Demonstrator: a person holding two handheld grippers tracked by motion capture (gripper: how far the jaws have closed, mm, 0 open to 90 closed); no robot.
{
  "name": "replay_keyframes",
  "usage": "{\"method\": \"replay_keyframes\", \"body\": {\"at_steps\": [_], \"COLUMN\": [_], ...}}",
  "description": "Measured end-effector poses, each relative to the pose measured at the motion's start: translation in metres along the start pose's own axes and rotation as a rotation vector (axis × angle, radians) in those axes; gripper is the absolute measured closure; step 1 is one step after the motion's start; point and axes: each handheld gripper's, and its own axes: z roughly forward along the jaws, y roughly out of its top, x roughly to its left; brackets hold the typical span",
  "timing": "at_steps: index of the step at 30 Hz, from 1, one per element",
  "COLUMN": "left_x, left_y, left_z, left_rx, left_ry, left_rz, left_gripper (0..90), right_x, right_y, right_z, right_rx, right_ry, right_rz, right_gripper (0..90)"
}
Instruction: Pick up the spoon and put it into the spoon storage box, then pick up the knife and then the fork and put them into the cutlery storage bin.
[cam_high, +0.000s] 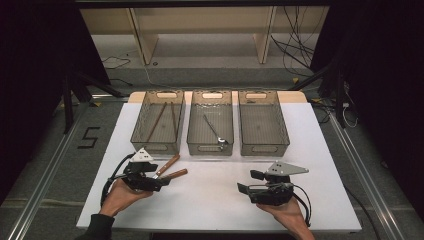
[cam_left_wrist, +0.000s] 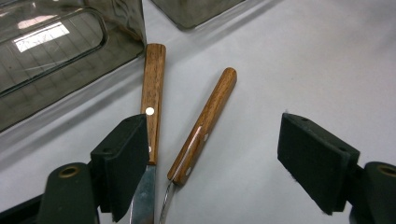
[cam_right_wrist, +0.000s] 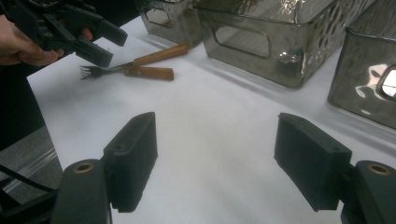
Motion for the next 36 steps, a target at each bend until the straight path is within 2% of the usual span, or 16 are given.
{"method": "replay_keyframes", "body": {"at_steps": [7, 12, 17, 23, 36], "left_x": [0.003, 0.002, 0.001, 0.0, 0.004], "left_y": [0.001, -0.001, -0.003, -0.003, -0.004], "left_z": [0.005, 0.008, 0.011, 0.014, 0.017], "left_rx": [0.044, 0.058, 0.082, 0.105, 0.119], "left_ry": [0.002, 0.01, 0.02, 0.017, -0.016], "left_rz": [0.023, 0.034, 0.068, 0.087, 0.108], "left_gripper": [25.6, 25.5, 25.6, 26.0, 36.7], "right_x": [-0.002, -0.001, -0.002, -0.002, -0.001], "right_y": [-0.005, -0.007, -0.009, -0.01, -0.011], "right_z": [-0.002, -0.003, -0.003, -0.004, -0.006], "right_rx": [0.0, 0.002, 0.004, 0.005, 0.005], "right_ry": [-0.009, -0.011, -0.014, -0.014, -0.012], "right_rz": [0.009, 0.011, 0.017, 0.019, 0.02], "right_gripper": [30.2, 30.0, 30.0, 30.0, 30.1]}}
